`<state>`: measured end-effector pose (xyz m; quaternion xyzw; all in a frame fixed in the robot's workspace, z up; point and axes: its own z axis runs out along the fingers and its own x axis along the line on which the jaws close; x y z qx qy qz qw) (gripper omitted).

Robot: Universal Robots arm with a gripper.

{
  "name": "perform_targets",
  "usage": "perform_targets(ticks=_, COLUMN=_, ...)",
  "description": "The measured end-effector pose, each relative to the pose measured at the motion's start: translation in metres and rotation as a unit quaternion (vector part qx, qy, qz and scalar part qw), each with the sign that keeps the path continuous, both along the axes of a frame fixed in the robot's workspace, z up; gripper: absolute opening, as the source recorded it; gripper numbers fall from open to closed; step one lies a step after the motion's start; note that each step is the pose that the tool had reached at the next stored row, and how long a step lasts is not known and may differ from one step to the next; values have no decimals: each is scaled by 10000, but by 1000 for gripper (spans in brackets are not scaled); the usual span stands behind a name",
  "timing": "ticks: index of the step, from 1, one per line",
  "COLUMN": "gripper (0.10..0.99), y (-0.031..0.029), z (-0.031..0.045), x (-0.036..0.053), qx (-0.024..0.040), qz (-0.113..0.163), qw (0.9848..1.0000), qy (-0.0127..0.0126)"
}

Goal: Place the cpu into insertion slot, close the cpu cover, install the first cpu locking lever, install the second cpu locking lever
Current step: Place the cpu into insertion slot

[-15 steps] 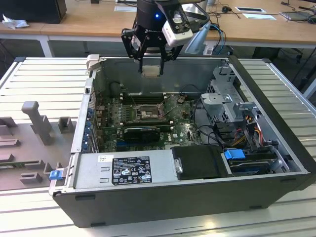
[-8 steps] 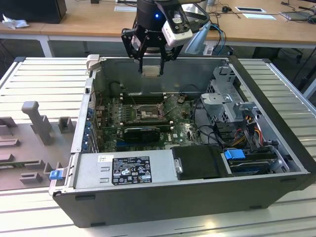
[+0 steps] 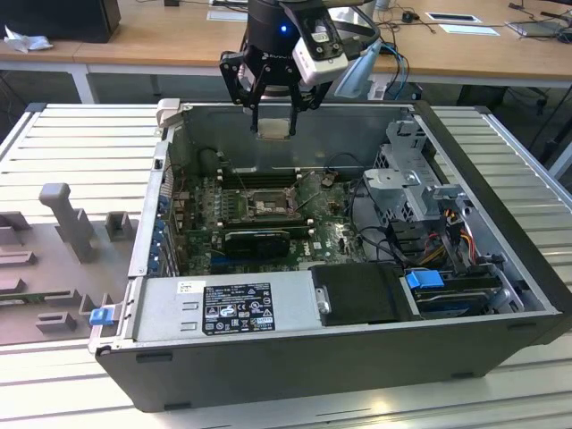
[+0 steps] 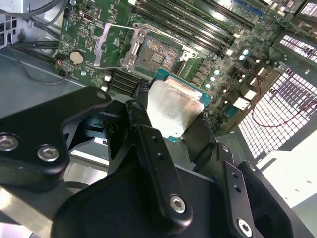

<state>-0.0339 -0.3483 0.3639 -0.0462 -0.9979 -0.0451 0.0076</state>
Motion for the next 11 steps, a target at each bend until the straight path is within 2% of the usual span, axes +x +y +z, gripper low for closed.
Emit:
perform_targets(ticks=7, gripper=541, y=0, z=-1, x=0, qx=0, qz=-76, qw=10000, qy=0)
perform_targets(ticks=11, gripper=541, y=0, z=-3, x=0, qx=0, qz=-207, qw=9998, qy=0)
